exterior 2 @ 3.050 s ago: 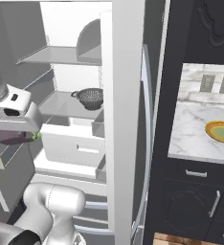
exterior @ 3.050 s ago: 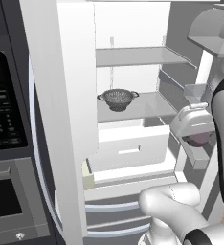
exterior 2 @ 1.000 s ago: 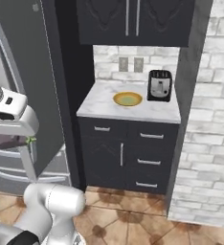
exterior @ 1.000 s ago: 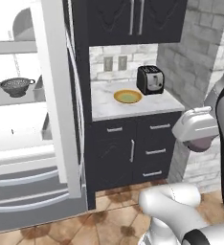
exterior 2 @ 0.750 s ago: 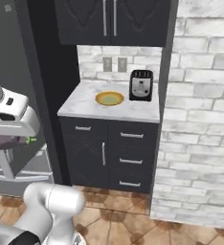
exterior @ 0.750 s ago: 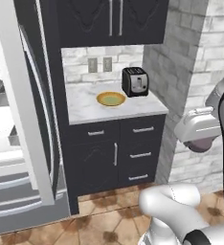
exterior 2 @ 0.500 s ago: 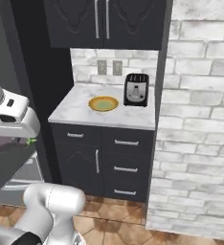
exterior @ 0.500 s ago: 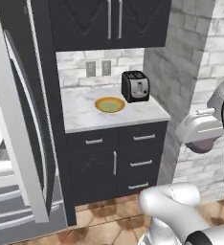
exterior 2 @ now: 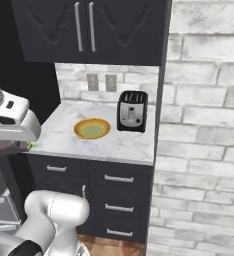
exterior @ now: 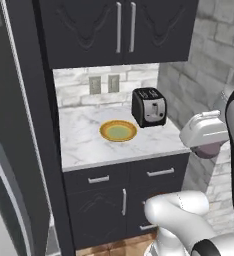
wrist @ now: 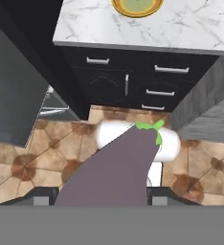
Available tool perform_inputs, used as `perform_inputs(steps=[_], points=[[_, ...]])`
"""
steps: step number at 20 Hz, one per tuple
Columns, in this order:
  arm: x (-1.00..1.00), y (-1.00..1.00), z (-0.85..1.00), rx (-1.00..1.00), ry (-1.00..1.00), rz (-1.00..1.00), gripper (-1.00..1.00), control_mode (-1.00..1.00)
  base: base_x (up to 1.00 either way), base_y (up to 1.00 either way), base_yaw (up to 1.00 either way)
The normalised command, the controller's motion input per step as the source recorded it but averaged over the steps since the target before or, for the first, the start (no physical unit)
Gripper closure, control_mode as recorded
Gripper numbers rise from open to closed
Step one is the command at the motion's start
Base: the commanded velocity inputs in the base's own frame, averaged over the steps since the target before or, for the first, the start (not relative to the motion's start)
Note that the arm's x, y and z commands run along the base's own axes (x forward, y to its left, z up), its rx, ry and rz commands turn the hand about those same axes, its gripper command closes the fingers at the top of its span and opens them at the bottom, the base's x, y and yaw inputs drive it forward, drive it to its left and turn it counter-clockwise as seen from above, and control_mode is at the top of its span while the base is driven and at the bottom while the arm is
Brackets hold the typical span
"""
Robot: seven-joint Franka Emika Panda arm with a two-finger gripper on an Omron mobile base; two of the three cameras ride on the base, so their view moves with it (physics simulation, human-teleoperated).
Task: Pick eggplant from the fridge and place it on the plate on the counter.
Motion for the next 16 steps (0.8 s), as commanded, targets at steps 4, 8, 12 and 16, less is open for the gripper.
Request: perform_inputs(steps=[4,8,12,16], points=[[0.0,0.0,0.0,0.0,0.0,0.0,1.0,1.0,0.58,-0.36,0.02],[0.0,0.0,0.0,0.0,0.0,0.0,1.0,1.0,0.59,-0.3,0.02],[0.0,0.0,0.0,0.0,0.0,0.0,1.0,1.0,0.63,-0.14,0.03],[0.0,0.0,0.0,0.0,0.0,0.0,1.0,1.0,0.67,-0.11,0.04]])
